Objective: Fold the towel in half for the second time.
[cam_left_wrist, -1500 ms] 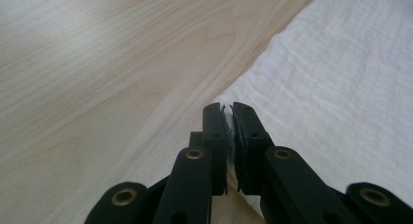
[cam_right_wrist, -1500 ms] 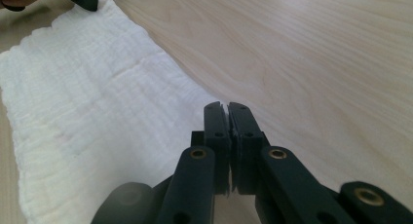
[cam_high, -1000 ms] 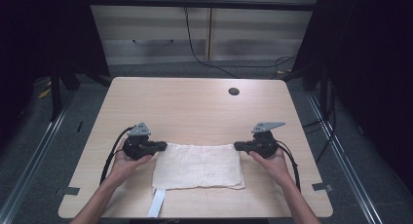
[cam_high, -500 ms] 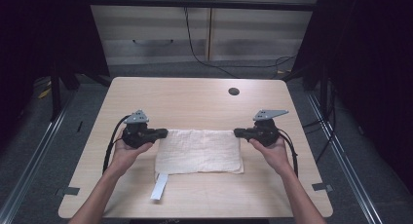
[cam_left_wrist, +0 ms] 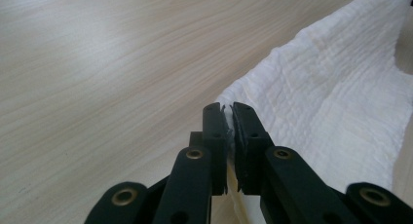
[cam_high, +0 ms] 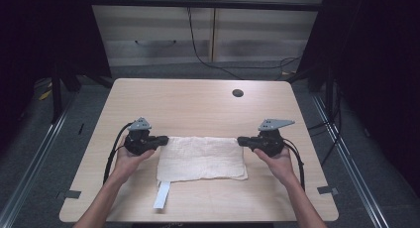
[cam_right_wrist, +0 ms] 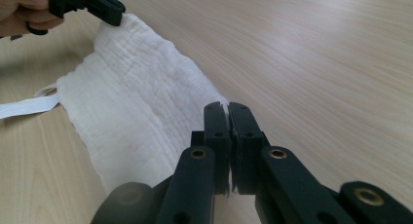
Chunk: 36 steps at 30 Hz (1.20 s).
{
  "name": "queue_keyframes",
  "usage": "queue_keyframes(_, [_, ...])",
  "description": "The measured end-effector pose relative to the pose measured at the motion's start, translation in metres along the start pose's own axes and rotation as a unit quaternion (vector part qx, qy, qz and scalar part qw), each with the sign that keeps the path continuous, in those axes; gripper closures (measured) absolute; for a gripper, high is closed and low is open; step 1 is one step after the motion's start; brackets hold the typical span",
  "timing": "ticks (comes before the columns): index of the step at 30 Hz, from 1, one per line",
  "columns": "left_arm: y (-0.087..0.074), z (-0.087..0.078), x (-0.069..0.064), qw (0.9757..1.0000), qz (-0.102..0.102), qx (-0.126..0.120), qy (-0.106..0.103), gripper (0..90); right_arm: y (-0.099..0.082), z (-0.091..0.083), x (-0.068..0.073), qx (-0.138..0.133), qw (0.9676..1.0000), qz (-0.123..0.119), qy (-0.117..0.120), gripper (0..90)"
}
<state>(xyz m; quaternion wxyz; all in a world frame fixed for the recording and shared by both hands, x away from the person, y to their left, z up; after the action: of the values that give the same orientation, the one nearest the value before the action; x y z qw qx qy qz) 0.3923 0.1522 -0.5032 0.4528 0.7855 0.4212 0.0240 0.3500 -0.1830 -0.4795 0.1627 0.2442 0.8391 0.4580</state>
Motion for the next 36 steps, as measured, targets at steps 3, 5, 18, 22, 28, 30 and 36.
queue_keyframes(3, [-0.001, 0.002, 0.001, 1.0000, -0.004, 0.001, 0.005, 85.1, 0.001, -0.002, 0.009, -0.003, 0.9999, -0.013, 0.010, 87.0])
queue_keyframes(5, [-0.002, 0.002, 0.002, 0.9999, -0.006, 0.001, 0.008, 85.1, 0.000, -0.003, 0.018, 0.002, 0.9996, -0.021, 0.020, 86.9])
queue_keyframes(18, [-0.001, 0.001, 0.004, 0.9995, -0.021, -0.009, 0.020, 85.2, -0.017, -0.004, 0.065, 0.015, 0.9970, -0.021, 0.072, 86.8])
queue_keyframes(22, [-0.001, 0.003, 0.002, 0.9995, -0.021, -0.007, 0.020, 85.2, -0.020, 0.001, 0.084, 0.026, 0.9944, -0.029, 0.099, 86.8])
queue_keyframes(28, [-0.003, 0.005, 0.001, 0.9996, -0.018, -0.004, 0.023, 85.2, -0.027, 0.007, 0.097, 0.043, 0.9911, -0.024, 0.124, 86.6])
queue_keyframes(30, [-0.003, 0.006, 0.001, 0.9995, -0.018, -0.006, 0.024, 85.2, -0.031, 0.010, 0.101, 0.052, 0.9888, -0.017, 0.139, 86.4])
queue_keyframes(36, [-0.003, 0.007, 0.000, 0.9996, -0.018, -0.005, 0.023, 85.2, -0.041, 0.019, 0.115, 0.081, 0.9818, -0.023, 0.170, 86.5])
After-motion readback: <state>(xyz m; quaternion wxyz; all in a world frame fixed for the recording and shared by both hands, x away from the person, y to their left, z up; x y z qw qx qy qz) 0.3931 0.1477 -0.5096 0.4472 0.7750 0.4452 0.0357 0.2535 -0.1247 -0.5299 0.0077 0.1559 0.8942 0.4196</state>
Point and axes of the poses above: each handheld gripper's, and its own axes: z roughly forward along the jaws, y roughly out of its top, x roughly to its left, the point moved 6 cm from there along z, roughly forward along the jaws, and after that the axes turned 14 degrees about -z, right-handed, at the moved point
